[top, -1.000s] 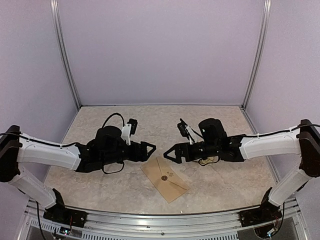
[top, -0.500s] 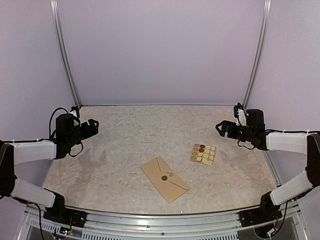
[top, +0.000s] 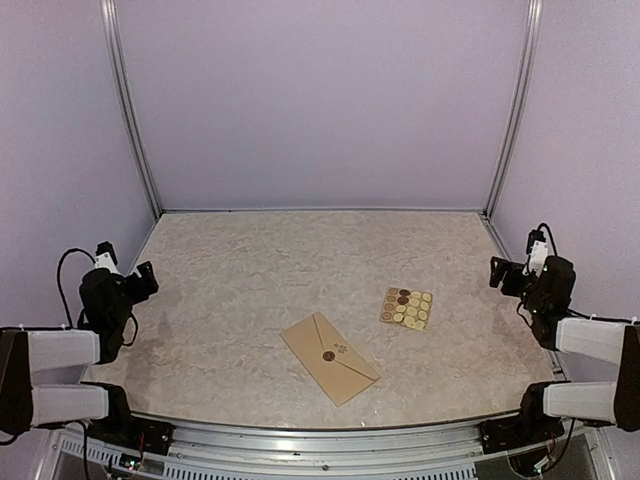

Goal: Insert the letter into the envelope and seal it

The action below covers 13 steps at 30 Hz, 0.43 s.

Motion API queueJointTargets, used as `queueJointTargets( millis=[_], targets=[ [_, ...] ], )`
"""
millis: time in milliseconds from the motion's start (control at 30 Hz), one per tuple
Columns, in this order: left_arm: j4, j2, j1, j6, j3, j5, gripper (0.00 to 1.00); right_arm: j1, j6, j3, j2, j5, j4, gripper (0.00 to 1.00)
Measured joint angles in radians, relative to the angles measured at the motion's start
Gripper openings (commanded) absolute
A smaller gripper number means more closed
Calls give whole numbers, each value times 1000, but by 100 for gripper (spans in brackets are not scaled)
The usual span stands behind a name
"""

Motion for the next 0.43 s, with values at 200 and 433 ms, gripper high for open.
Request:
queueJointTargets(
  millis=[200, 433],
  targets=[
    [62, 22, 0, 19, 0, -2, 99, 0, -23, -13, 5, 27, 82, 100],
    [89, 23, 0, 25, 0, -1, 99, 0, -24, -13, 21, 32, 112, 99]
  ],
)
